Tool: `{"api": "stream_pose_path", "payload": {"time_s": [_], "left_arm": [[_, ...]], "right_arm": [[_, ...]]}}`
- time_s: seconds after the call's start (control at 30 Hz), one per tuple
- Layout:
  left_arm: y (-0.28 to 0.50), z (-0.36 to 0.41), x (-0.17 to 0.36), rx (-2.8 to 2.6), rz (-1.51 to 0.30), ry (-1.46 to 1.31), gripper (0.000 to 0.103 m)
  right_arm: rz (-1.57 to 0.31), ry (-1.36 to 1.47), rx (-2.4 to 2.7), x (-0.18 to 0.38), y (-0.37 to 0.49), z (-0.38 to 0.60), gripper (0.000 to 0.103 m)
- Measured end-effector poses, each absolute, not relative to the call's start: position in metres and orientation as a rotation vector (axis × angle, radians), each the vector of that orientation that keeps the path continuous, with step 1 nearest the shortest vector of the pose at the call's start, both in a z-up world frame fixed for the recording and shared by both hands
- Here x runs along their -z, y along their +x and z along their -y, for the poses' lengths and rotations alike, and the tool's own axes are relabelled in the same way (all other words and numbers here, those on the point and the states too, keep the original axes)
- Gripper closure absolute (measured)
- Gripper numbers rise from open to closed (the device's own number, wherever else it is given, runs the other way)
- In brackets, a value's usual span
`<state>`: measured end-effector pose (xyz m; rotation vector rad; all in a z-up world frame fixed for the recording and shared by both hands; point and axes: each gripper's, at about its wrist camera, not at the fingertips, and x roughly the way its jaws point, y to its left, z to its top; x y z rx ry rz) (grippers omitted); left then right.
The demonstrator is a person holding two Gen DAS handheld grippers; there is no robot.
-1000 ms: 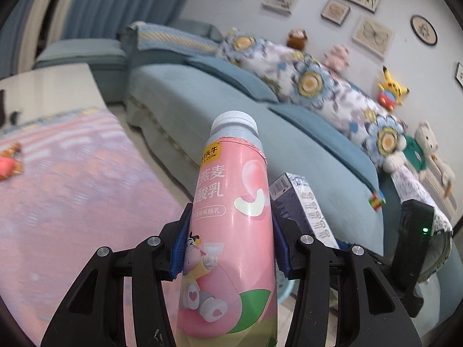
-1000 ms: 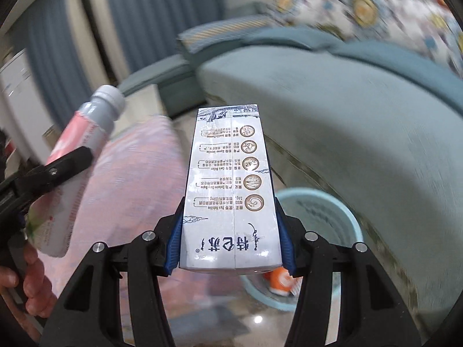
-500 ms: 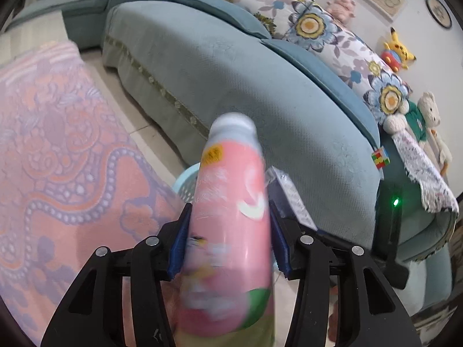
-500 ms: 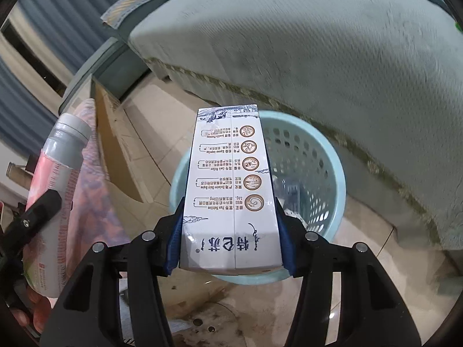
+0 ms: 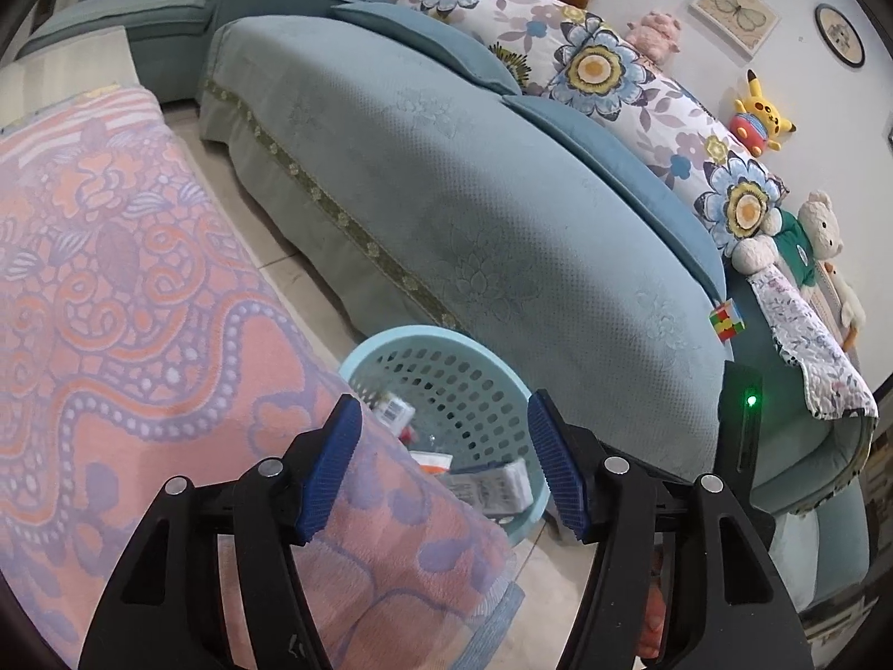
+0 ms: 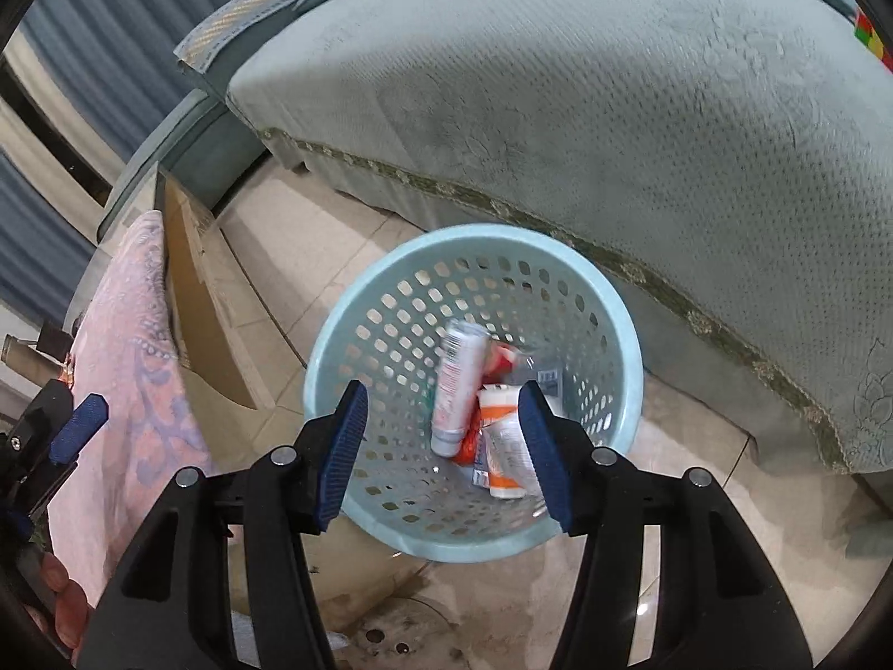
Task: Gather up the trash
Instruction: 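Carry the pink bottle and milk carton to the basket and release both, then move both tools back to the table toward the snack bag and pink packet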
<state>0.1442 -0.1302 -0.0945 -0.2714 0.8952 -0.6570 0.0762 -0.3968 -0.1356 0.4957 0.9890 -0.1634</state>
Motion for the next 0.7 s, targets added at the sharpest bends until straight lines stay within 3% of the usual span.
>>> {"api": "stream_pose_path", "payload": {"time_s": [0.37,0.7], "left_arm": [[0.132,0.081,0.048,0.602,-0.762,-0.291,0.044],[0.140,-0.057,0.003,0.351,-0.588,-0.345,0.044]], "right_arm": [[-0.826,0.332,0.002,0.062,0.082,0.320,0.050],[-0.707,0.182,-0.233,0.005,0.129,0.196,0.050]]}}
